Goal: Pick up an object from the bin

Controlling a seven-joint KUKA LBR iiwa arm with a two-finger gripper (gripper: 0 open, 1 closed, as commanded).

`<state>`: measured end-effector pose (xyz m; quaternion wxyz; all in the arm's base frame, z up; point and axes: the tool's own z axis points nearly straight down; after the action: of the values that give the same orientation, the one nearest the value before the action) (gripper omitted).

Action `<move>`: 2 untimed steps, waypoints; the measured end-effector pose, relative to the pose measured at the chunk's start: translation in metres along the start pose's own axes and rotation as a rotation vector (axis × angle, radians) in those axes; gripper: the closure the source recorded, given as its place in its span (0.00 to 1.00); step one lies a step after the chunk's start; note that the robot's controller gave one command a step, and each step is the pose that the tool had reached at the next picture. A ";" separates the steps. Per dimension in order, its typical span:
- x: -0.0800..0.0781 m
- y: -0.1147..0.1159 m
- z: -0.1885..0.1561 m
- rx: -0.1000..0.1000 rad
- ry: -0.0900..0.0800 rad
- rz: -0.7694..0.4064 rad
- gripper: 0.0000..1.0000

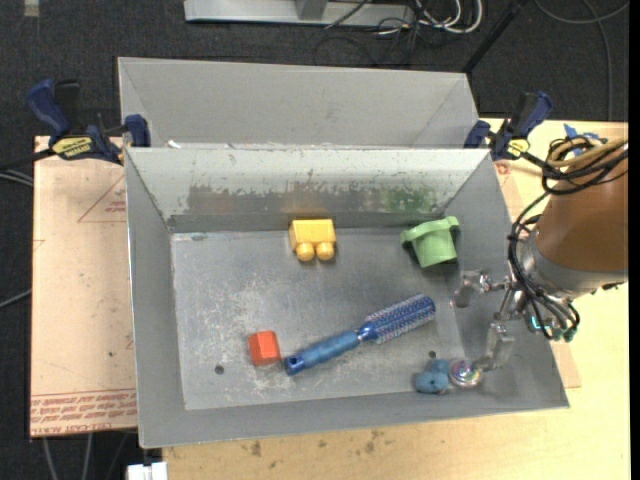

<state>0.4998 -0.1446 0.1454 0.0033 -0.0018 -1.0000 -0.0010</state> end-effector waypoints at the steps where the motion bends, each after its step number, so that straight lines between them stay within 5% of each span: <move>1: -0.020 0.070 0.072 -0.001 -0.019 -0.027 0.00; 2: -0.027 0.135 0.075 -0.002 -0.011 -0.039 0.00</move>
Offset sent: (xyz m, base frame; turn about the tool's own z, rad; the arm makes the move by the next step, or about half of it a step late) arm 0.0154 0.0653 -0.0723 -0.0221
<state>0.5266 -0.0097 0.0703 -0.0021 0.0177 -0.9998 -0.0020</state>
